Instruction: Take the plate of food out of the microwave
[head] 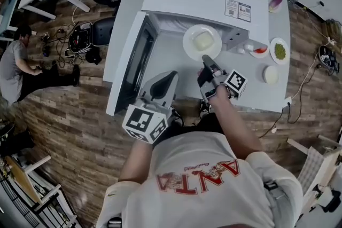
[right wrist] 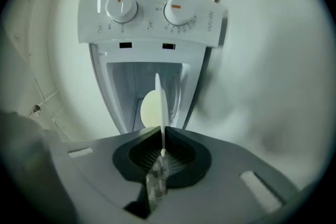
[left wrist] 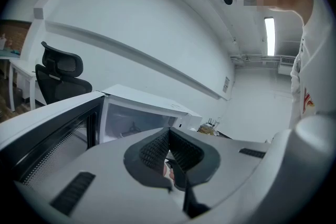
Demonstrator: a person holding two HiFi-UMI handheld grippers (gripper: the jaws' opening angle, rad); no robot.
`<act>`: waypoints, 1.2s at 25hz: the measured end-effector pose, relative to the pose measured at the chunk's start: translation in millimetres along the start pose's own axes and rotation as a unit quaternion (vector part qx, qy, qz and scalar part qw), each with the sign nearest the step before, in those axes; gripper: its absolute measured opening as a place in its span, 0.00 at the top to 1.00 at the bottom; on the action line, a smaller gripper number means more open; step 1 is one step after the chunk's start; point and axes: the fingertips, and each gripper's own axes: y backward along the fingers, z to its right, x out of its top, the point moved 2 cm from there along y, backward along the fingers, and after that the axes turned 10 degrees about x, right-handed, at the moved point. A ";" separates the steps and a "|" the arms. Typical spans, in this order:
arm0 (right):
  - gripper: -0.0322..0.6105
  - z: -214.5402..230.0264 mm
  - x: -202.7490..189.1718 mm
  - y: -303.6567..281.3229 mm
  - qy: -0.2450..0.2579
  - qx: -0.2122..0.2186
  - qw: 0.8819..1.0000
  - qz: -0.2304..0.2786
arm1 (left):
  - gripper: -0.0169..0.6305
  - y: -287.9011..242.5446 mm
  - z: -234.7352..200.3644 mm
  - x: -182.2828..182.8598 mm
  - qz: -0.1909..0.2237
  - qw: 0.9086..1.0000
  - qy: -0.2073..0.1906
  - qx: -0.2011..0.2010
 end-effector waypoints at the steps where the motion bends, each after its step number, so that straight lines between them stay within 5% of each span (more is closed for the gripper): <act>1: 0.92 0.8 -1.4 8.2 -0.001 -0.002 1.000 0.001 | 0.96 -0.8 3.7 -0.2 0.000 1.000 -0.001 -0.005; 18: 0.92 55.4 9.4 137.6 -0.008 -0.063 0.996 0.059 | 0.96 -29.6 69.3 -15.5 -0.036 0.993 -0.051 -0.104; 30: 0.92 77.3 33.9 162.2 -0.023 -0.086 0.992 0.091 | 0.96 -33.2 75.3 -24.1 -0.047 0.992 -0.050 -0.105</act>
